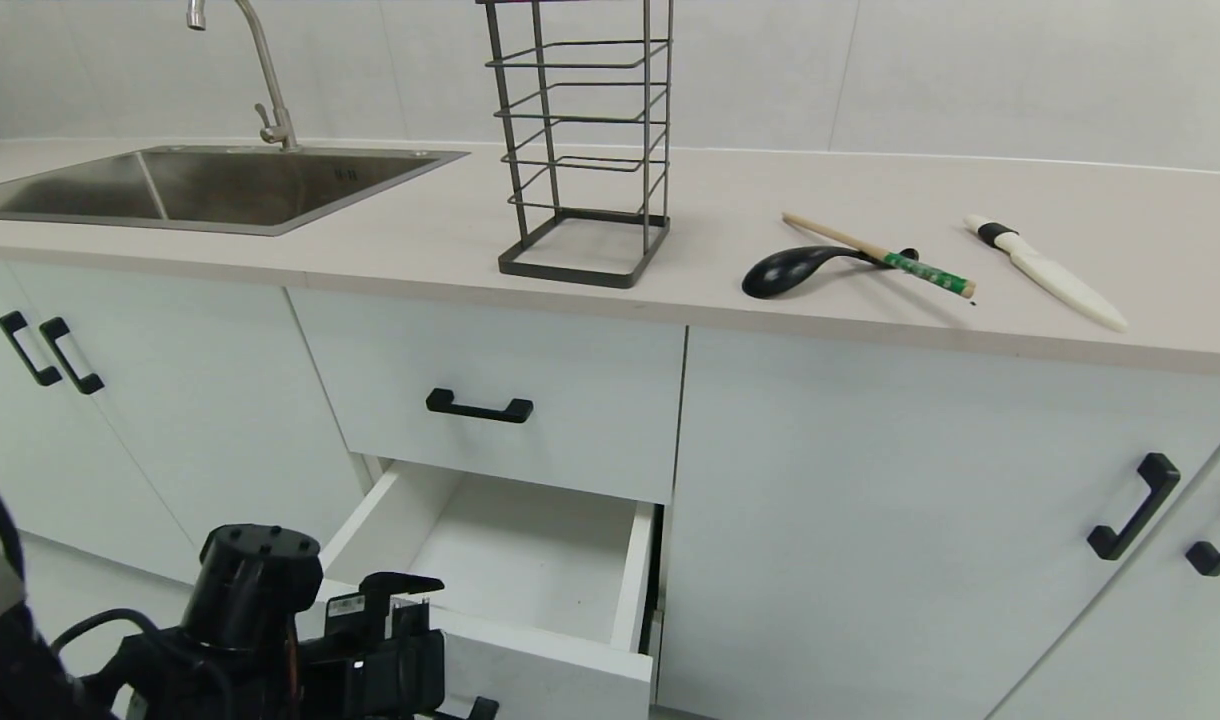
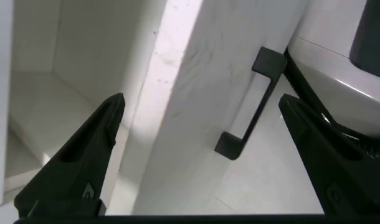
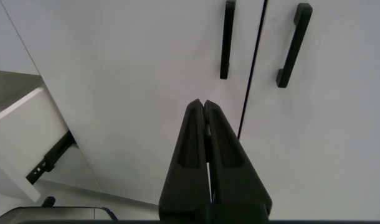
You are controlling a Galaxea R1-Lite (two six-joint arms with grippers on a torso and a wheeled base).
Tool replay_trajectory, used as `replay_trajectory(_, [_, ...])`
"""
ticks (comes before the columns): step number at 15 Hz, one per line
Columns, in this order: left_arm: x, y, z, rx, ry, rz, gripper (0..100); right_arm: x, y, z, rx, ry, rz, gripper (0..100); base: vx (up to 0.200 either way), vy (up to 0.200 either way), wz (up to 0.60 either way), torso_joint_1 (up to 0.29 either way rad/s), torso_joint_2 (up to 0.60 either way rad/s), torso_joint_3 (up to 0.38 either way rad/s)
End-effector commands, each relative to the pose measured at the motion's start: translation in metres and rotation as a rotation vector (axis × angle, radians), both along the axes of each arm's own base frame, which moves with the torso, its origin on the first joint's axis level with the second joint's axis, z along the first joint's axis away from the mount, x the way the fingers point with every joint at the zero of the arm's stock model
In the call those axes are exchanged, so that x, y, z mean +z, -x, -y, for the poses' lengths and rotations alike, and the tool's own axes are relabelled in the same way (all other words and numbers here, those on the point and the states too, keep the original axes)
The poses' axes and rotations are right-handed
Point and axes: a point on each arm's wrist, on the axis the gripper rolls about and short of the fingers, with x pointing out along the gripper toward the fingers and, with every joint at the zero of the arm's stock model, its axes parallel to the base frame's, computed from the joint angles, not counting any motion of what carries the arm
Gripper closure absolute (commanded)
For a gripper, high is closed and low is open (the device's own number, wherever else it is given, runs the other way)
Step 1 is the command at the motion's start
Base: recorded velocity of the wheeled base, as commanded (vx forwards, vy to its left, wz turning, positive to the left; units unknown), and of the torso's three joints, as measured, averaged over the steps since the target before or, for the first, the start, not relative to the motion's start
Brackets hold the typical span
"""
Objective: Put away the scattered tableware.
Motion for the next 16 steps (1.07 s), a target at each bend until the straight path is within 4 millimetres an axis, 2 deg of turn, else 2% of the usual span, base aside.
replay_trajectory(1, [0.01, 0.015, -0.001, -0.028, 0.017, 0.035, 0, 0.0, 0.0, 0.0, 0.0, 0.0, -0.001, 100, 0.0, 0.0, 0.0, 0.0, 0.0, 0.0])
replay_trajectory(4, [0.004, 0.03, 0.0, -0.069, 0.0, -0.007, 0, 0.0, 0.0, 0.0, 0.0, 0.0, -0.001, 100, 0.0, 0.0, 0.0, 0.0, 0.0, 0.0])
replay_trajectory(7, [0.003, 0.033, -0.001, -0.071, -0.001, -0.009, 0, 0.0, 0.0, 0.0, 0.0, 0.0, -0.001, 100, 0.0, 0.0, 0.0, 0.0, 0.0, 0.0])
replay_trajectory(12, [0.007, 0.045, -0.006, -0.081, 0.006, -0.003, 0, 0.0, 0.0, 0.0, 0.0, 0.0, -0.001, 100, 0.0, 0.0, 0.0, 0.0, 0.0, 0.0])
replay_trajectory(16, [0.019, 0.055, -0.007, -0.099, 0.033, 0.029, 0, 0.0, 0.0, 0.0, 0.0, 0.0, -0.001, 100, 0.0, 0.0, 0.0, 0.0, 0.0, 0.0])
